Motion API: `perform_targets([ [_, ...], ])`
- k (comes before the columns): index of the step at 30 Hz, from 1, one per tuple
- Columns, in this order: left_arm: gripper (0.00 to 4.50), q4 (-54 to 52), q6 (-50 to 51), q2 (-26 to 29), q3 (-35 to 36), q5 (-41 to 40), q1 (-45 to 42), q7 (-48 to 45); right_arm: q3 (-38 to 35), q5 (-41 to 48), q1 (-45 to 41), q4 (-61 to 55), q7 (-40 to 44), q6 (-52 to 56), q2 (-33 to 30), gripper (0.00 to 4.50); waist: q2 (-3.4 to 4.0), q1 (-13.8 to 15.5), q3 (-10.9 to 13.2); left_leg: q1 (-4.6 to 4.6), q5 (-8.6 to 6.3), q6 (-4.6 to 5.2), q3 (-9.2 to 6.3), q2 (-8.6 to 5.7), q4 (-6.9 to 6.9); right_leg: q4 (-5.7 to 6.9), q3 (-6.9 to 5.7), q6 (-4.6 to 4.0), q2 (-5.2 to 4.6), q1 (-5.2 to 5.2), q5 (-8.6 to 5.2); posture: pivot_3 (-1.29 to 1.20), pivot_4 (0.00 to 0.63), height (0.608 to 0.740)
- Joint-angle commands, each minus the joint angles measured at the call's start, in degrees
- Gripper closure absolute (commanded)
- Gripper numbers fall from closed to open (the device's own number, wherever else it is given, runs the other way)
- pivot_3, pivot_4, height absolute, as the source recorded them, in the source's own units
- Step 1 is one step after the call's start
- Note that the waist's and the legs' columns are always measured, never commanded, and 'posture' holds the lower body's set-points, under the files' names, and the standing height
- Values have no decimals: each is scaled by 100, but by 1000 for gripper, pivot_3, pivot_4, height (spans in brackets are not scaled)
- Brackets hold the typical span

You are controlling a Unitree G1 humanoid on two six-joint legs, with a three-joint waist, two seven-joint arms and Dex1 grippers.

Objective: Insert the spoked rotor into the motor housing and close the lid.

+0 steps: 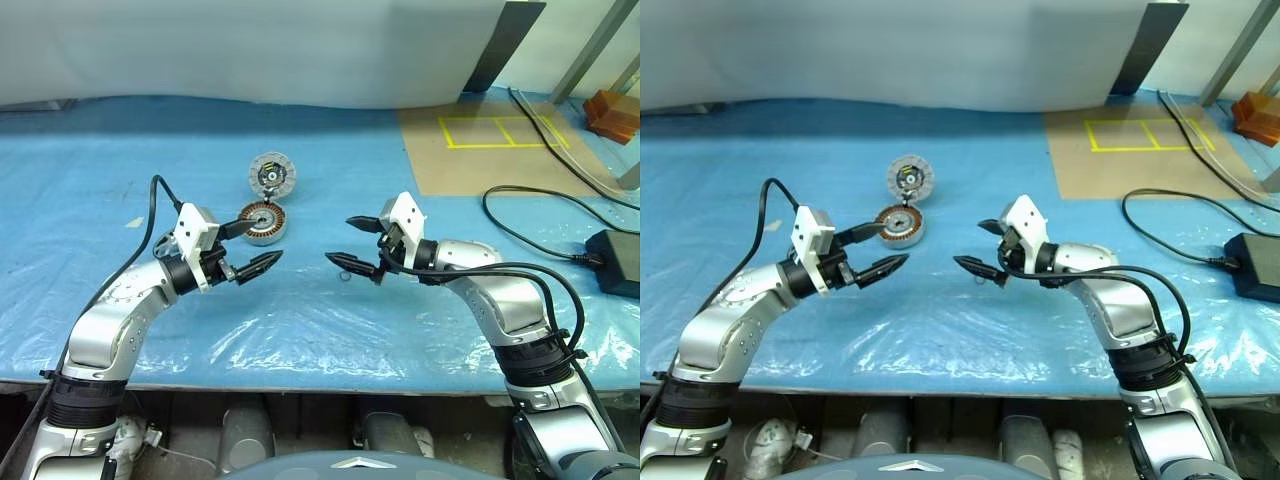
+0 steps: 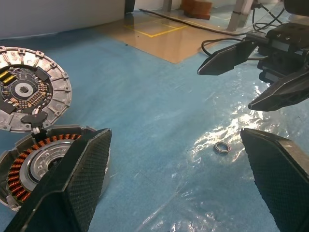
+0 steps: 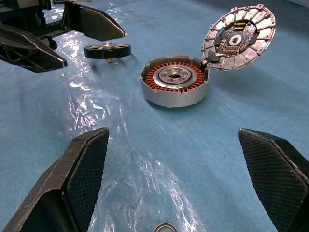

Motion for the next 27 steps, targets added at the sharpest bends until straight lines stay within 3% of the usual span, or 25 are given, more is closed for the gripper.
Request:
perform_targets([
  [1,0,-1,-109,61,31,35,-77,-77,34,-84,-21,-175,25,-124,-95,22,0,0,0,0,0,0,0,0,0,0,0,0,0,0,0,0,150,740],
  [27,0,427,-384,389,9,379,-89,-451,-15,11,-198,-18,225,7,-116,22,0,3,0,0,0,0,0,0,1,0,0,-2,-1,0,-1,0,150,740],
])
